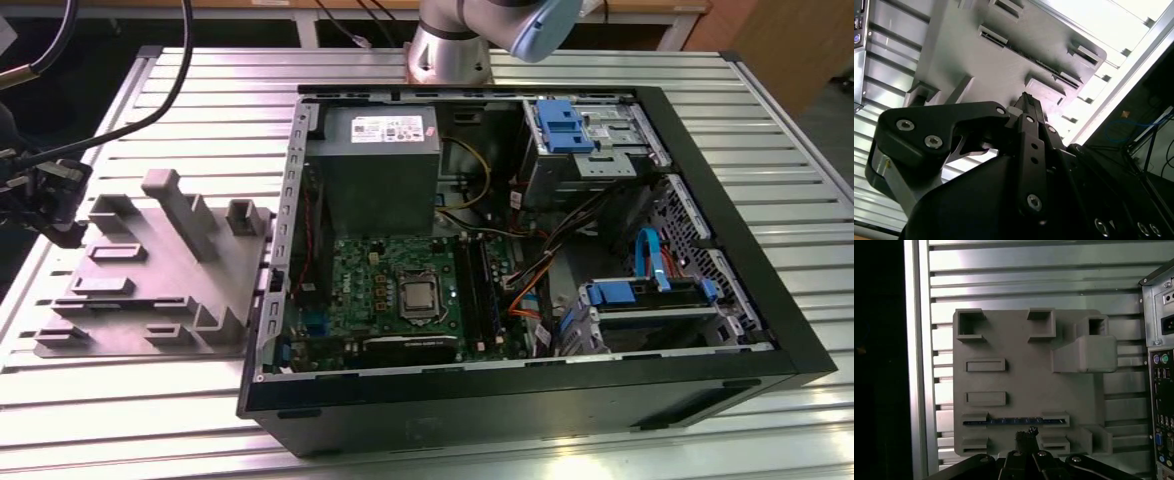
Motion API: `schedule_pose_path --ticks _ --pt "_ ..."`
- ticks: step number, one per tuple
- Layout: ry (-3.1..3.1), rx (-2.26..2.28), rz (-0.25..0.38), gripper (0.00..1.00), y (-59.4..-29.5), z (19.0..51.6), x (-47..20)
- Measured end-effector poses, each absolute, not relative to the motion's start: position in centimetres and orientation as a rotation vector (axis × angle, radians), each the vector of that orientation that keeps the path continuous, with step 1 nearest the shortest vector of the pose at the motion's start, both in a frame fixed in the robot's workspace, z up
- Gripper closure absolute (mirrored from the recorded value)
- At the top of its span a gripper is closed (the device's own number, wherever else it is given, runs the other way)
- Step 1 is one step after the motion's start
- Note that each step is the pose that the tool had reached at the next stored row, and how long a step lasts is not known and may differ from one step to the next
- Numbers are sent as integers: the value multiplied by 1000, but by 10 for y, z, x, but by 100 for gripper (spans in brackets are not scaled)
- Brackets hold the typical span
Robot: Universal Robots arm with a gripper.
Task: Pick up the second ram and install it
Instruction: 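Pick up the second ram and move it above second insertion slot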
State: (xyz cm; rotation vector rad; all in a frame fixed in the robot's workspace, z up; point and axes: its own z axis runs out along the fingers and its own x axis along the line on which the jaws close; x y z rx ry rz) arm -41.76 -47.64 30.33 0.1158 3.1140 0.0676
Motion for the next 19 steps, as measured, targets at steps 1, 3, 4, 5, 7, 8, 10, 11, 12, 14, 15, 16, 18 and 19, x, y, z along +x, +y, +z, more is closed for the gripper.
schedule_pose_path --ticks 1,3,4,5,7,8,10,11,12,14,15,16,18,19 --pt "3114 112 68 90 -476 303 -418" --pt "3115 103 68 90 -476 303 -418" --pt "3115 97 68 90 -476 303 -418" --pt "3115 90 68 90 -476 303 -418" --pt "3116 65 68 90 -476 303 -418" --pt "3117 50 68 90 -476 303 -418" --pt "3118 14 69 90 -476 303 -418" --pt "3118 -8 69 90 -476 303 -418" --pt "3118 -35 69 90 -476 303 -418" --pt "3118 -91 70 90 -476 302 -418" --pt "3117 -122 71 90 -476 302 -418" --pt "3116 -150 71 90 -476 302 -418" --pt "3114 -206 71 90 -476 302 -418" --pt "3112 -234 72 90 -476 301 -418"
